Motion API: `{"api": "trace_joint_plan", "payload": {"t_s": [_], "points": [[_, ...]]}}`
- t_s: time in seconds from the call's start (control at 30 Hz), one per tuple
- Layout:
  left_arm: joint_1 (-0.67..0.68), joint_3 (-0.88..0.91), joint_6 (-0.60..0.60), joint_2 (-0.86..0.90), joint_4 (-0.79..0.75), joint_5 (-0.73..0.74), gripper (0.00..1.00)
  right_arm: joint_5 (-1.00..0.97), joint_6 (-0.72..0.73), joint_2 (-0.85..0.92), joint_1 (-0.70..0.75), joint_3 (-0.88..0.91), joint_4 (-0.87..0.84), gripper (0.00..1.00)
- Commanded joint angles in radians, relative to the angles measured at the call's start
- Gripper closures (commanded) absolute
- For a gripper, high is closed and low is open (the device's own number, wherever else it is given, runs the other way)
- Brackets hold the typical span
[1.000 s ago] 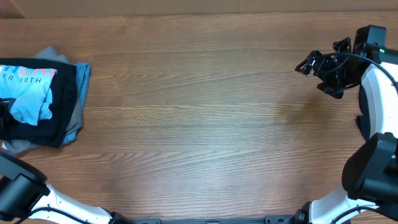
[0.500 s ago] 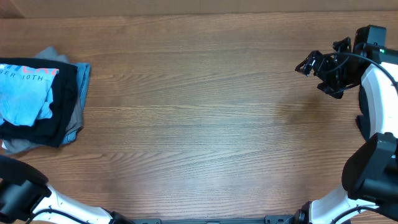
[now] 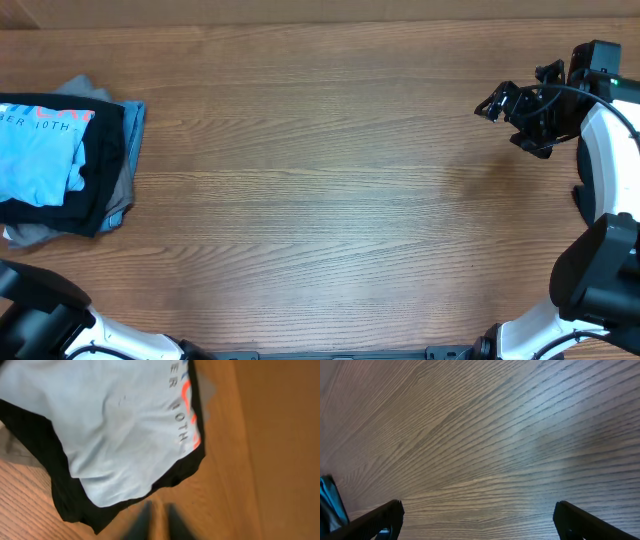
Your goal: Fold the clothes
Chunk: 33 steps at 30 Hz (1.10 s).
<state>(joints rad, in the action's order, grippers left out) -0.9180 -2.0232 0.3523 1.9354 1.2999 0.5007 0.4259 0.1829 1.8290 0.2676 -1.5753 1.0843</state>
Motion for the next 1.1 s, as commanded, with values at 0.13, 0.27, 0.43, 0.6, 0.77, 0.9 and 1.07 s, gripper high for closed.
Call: {"api": "trace_joint_plan", "payload": {"t_s": [0.13, 0.27, 0.43, 0.6, 0.77, 0.9, 1.07], "points": [[0.009, 0.255, -0.087, 0.008, -0.111, -0.015, 0.96, -0.007, -0.003, 0.002, 0.001, 0.005, -0.005, 0.00], [0.002, 0.410, -0.082, 0.008, -0.234, -0.018, 0.96, -0.007, -0.003, 0.002, 0.001, 0.005, -0.005, 0.00], [-0.005, 0.626, -0.053, 0.008, -0.419, 0.023, 0.96, -0.007, -0.003, 0.002, 0.001, 0.005, -0.005, 0.00], [-0.014, 0.594, -0.112, 0.004, -0.453, 0.338, 0.96, -0.007, -0.003, 0.002, 0.001, 0.005, -0.005, 0.00], [-0.013, 0.425, -0.110, -0.031, -0.401, 0.488, 0.96, -0.007, -0.003, 0.002, 0.001, 0.005, -0.005, 0.00], [-0.018, 0.296, -0.109, -0.064, -0.363, 0.552, 0.96, -0.007, -0.003, 0.002, 0.001, 0.005, -0.005, 0.00], [-0.030, 0.262, -0.140, -0.081, -0.356, 0.518, 0.96, -0.007, -0.003, 0.002, 0.001, 0.005, -0.005, 0.00]]}}
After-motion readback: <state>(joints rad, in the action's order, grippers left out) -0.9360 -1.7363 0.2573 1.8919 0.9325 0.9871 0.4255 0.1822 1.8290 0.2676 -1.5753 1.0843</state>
